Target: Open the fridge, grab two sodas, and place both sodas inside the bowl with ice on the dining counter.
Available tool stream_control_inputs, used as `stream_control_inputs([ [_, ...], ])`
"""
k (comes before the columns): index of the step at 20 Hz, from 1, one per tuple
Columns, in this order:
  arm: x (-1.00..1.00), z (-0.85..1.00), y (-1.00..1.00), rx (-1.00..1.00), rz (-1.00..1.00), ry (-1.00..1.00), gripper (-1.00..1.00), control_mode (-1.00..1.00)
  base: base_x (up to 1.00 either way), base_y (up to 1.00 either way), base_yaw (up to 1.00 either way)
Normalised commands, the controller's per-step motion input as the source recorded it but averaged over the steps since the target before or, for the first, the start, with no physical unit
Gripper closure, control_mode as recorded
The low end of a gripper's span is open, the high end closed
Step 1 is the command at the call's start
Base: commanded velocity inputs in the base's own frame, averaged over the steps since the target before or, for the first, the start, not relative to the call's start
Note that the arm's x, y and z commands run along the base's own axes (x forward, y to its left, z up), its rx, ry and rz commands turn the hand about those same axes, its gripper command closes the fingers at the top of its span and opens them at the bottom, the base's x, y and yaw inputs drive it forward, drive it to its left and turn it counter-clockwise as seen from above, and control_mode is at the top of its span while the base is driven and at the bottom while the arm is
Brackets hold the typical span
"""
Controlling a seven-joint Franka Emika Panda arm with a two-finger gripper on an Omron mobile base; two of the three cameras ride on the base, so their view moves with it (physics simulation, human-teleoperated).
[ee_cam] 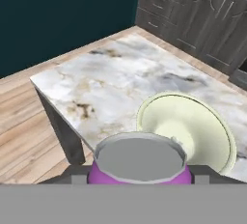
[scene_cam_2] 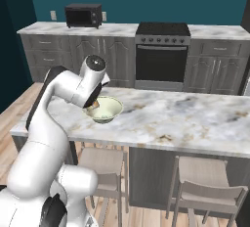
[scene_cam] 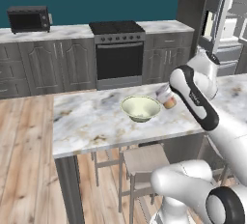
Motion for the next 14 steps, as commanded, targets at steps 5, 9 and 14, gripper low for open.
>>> stream_control_inputs([
  [5, 0.42, -0.26, 0.00, -0.10, 0.10, 0.07, 1.00, -1.00, 0.00, 0.00, 0.00],
  [9, 0.49, -0.36, 0.09, -0.04, 0.06, 0.01, 1.00, -1.00, 0.00, 0.00, 0.00],
  [14, 0.40, -0.41, 0.14, -0.01, 0.03, 0.00, 1.00, -1.00, 0.00, 0.00, 0.00],
])
